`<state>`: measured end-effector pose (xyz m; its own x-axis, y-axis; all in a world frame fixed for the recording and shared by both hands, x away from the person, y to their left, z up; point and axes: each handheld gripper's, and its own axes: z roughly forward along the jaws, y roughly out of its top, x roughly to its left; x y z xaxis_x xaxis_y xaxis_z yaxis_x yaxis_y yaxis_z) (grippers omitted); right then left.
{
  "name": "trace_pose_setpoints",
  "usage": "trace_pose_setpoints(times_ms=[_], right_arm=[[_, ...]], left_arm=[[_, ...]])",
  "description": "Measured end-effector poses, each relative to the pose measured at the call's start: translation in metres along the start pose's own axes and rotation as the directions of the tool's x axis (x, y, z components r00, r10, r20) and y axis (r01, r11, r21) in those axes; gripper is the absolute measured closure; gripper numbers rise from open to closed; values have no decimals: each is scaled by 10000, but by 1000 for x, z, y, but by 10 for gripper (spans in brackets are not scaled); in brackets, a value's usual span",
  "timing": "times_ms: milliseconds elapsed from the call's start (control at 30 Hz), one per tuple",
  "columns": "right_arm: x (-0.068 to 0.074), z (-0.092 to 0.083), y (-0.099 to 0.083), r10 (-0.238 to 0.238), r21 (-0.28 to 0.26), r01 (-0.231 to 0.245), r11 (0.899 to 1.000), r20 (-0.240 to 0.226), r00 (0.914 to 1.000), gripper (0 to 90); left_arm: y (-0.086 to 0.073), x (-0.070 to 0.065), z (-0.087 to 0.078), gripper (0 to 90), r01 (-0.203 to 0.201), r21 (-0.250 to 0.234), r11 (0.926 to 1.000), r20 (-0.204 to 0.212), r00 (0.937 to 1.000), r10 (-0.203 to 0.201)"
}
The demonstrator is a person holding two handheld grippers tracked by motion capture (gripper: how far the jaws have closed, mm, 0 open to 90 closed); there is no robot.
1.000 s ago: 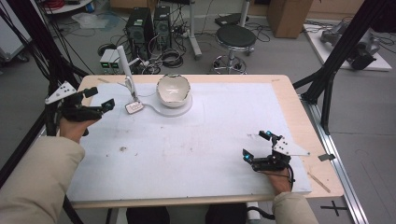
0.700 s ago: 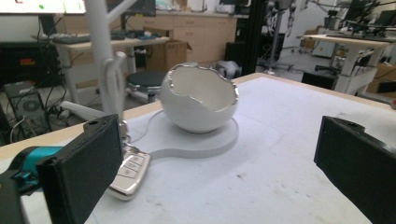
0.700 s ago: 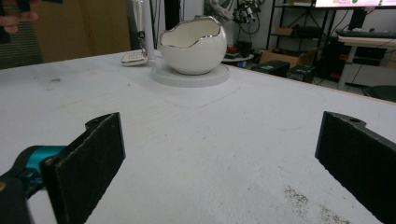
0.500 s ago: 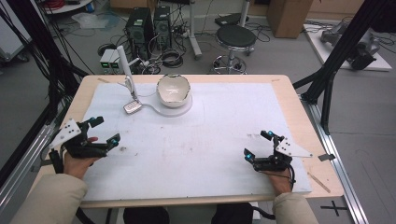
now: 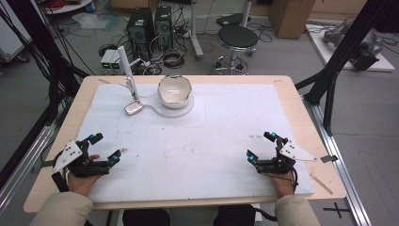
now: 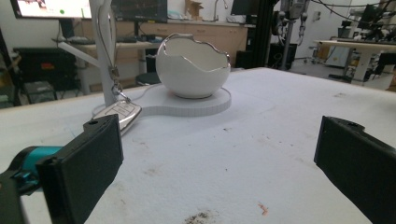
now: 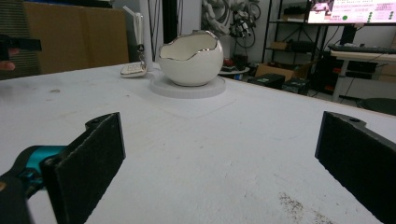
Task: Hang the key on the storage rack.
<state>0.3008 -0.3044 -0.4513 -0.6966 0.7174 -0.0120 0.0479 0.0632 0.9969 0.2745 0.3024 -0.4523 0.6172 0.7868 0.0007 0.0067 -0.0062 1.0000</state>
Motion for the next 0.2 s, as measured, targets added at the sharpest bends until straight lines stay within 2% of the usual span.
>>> trace_pose_setpoints(times_ms=[100,200], right_arm=[[1,0,0,-51,-19,51,10000,36,10000,6],[1,0,0,-68,-40,68,10000,84,9999,6]], left_arm=[[-1,-1,-3,17,5,-309,9995,-294,9996,-14],[-1,-2,-3,17,-10,-353,9994,-316,9995,-1]])
